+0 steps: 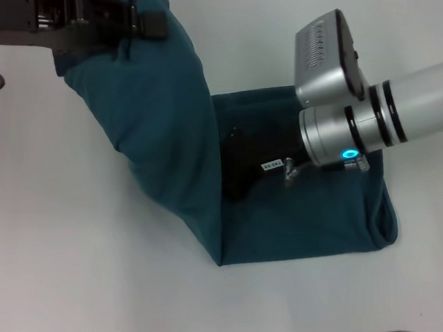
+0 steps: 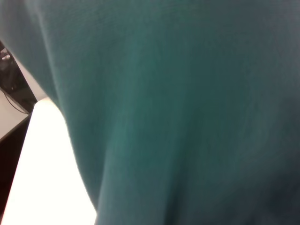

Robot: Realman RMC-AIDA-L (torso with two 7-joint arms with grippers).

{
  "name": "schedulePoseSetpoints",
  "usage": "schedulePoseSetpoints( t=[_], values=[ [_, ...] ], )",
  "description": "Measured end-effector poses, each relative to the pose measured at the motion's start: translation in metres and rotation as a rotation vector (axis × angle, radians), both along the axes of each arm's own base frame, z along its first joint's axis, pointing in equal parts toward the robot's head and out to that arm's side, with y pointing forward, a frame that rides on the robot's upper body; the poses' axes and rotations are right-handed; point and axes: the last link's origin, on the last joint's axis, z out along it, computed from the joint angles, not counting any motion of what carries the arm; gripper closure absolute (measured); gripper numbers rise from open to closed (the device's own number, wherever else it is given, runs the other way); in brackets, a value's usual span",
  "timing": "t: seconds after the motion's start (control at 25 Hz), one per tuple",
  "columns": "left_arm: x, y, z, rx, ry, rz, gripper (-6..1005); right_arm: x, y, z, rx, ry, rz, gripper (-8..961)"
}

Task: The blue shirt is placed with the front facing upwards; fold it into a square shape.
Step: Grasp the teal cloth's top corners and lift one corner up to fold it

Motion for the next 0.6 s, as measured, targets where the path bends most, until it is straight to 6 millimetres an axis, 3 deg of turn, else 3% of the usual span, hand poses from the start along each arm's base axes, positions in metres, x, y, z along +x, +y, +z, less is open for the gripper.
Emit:
schedulePoseSetpoints(
  t=[0.4,0.6],
  values=[
    [-0.012,0.008,0.004,0.057,0.028,0.064,911,0.016,-0.005,0.045,0.014,0.113,-0.061,946],
    [-0.013,0.009,0.005,0.062,0.03,0.069,912,0.017,-0.013,0.039,-0.024,0.104,-0.08,946]
  ],
)
